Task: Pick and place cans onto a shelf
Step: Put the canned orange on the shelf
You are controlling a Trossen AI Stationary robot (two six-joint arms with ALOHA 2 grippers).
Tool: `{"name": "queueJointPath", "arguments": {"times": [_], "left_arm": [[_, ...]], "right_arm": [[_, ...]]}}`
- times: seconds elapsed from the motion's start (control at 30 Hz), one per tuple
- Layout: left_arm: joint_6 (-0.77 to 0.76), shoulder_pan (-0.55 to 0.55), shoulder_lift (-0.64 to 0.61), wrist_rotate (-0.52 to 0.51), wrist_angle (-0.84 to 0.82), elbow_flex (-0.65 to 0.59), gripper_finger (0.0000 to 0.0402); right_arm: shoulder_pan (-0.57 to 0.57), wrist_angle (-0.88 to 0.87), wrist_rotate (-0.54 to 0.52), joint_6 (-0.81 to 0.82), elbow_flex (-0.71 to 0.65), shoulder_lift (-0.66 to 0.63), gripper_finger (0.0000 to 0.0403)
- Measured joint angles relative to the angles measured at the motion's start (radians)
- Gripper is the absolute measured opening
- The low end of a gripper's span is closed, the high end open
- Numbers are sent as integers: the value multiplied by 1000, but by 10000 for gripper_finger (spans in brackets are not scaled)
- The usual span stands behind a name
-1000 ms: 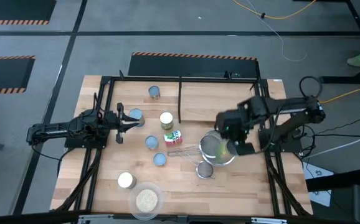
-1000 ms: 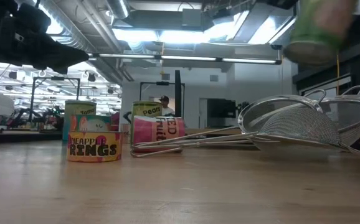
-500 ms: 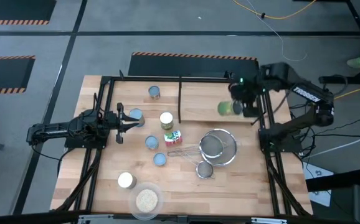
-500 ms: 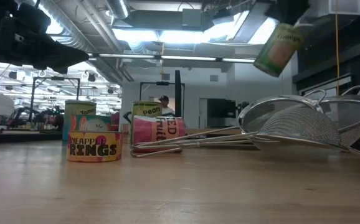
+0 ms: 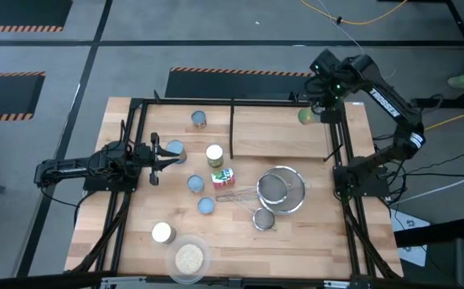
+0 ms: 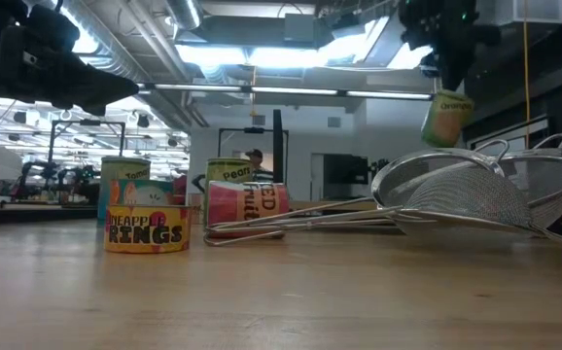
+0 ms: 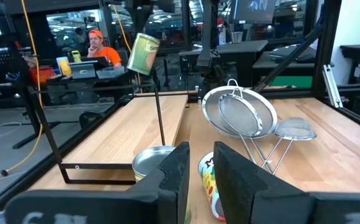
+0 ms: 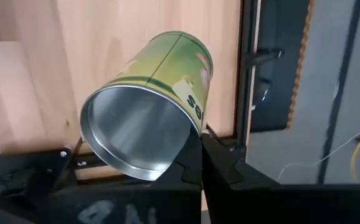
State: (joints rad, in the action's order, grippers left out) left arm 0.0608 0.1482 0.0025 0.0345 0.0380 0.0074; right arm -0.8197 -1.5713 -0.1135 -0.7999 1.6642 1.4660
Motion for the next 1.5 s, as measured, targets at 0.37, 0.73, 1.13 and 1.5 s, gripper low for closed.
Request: {"name": "queueJointPath", "arguments": {"times": [0.37,0.73,1.13,1.5], "left_arm": [[-2,0,0,0,0,0,66],[-1,0,0,0,0,0,66],[-1,0,0,0,0,0,66],[-1,0,0,0,-1,0,66]], "right_arm": [[-115,1,2,-73,0,171,0],[-174,1,-31,83,0,276,0],[-183,0,19,117,0,319,0],[-202,0,37,168,0,357,0]]}}
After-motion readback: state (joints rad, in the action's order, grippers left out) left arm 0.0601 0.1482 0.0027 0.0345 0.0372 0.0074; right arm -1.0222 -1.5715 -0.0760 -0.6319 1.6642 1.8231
